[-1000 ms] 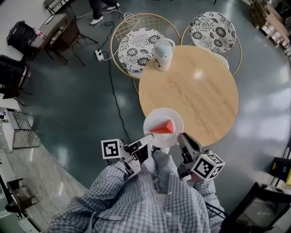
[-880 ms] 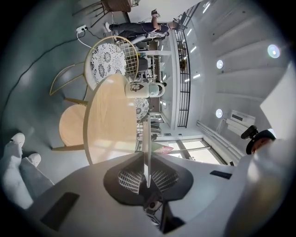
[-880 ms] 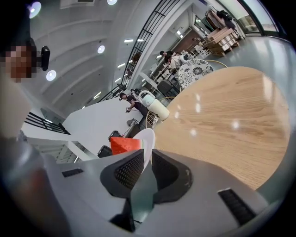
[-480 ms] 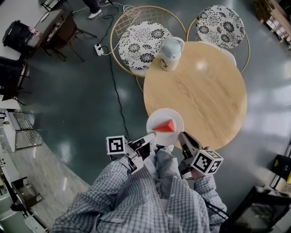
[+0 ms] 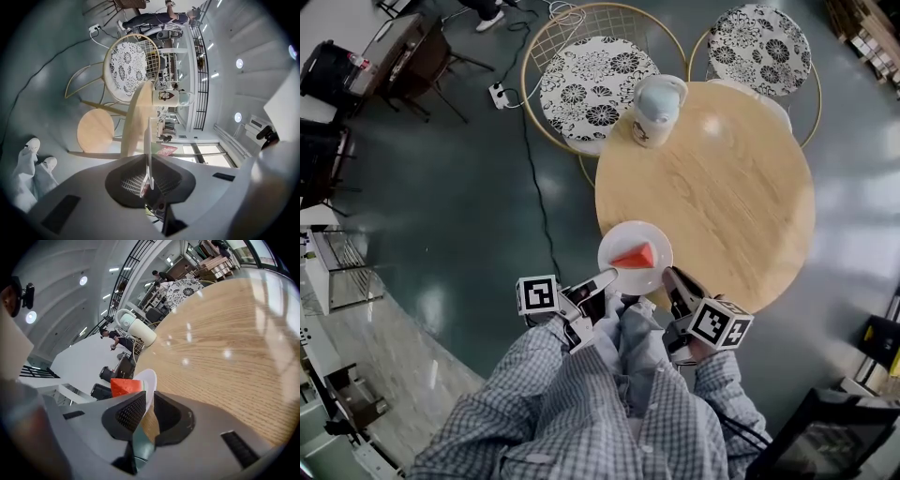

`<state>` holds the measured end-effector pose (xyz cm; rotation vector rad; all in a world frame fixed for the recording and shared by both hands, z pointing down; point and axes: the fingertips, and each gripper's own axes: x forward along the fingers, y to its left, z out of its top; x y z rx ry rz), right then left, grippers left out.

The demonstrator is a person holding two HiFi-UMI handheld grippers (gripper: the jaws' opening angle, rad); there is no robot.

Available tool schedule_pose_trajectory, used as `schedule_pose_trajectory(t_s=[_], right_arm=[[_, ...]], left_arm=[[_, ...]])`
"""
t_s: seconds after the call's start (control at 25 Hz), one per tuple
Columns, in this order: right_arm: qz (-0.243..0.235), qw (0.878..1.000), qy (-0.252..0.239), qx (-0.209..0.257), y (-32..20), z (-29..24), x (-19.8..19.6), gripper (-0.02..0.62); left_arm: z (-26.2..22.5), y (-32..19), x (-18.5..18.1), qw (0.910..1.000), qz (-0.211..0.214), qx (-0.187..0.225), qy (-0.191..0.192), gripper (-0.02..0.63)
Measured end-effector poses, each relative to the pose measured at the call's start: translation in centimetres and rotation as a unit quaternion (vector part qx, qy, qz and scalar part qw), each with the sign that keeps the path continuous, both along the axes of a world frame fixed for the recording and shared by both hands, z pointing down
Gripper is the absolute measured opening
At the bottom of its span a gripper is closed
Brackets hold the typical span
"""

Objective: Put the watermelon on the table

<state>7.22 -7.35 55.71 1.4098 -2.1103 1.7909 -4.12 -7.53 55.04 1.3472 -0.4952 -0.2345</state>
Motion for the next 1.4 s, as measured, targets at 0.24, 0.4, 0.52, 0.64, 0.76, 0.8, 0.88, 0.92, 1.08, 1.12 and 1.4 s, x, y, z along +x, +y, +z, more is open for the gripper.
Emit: schedule_pose_trajectory(t_s=[0.24, 0.4, 0.52, 0.64, 0.76, 0.8, 0.88, 0.92, 1.08, 1.12, 1.4], right_arm=[[-0.001, 1.0, 0.007, -0.022, -0.6, 1.5, 0.3, 0.061], [0.003, 0.999, 0.009, -0.035, -0.8, 2.2, 0.6, 0.061], [0.002, 0.999, 0.016, -0.043, -1.0, 2.7, 0.8, 0.061], [-0.001, 0.999, 0.026, -0.046, -1.2, 3.0, 1.0, 0.061], [-0.011, 0.999, 0.024, -0.035, -1.7, 2.5, 0.7, 0.061], [-0.015, 0.999, 0.022, -0.032, -1.7, 2.4, 0.6, 0.063], [-0.023, 0.999, 0.024, -0.026, -1.6, 2.2, 0.5, 0.066], [-0.029, 0.999, 0.026, -0.023, -1.6, 2.2, 0.5, 0.067], [-0.059, 0.998, 0.032, -0.01, -1.3, 1.8, 0.5, 0.112], [-0.07, 0.997, 0.039, -0.005, -1.2, 1.6, 0.5, 0.123], [-0.302, 0.914, 0.221, 0.156, 1.2, -1.0, -3.5, 0.127]], left_arm=[[1.2, -0.6, 0.2, 0.9998, 0.003, 0.001, -0.022, 0.035], [1.4, -1.1, 0.7, 0.9999, -0.007, 0.0, -0.015, 0.035], [1.7, -1.3, 0.9, 0.9997, -0.01, 0.002, -0.022, 0.032], [2.8, -1.2, 0.3, 0.9984, -0.001, 0.0, -0.057, 0.028], [3.0, -1.4, 0.4, 0.9984, -0.005, -0.001, -0.057, 0.026], [3.1, -1.4, 0.4, 0.9981, -0.004, -0.003, -0.061, 0.026], [3.4, -1.2, 0.2, 0.9975, -0.001, -0.005, -0.07, 0.023], [3.4, -1.2, 0.3, 0.9975, 0.0, -0.004, -0.07, 0.023], [3.4, -1.4, 0.5, 0.9979, 0.001, -0.001, -0.065, 0.023], [3.5, -1.4, 0.4, 0.9975, 0.003, -0.002, -0.07, 0.023], [3.5, -1.4, 0.5, 0.9974, 0.006, -0.001, -0.072, 0.023]])
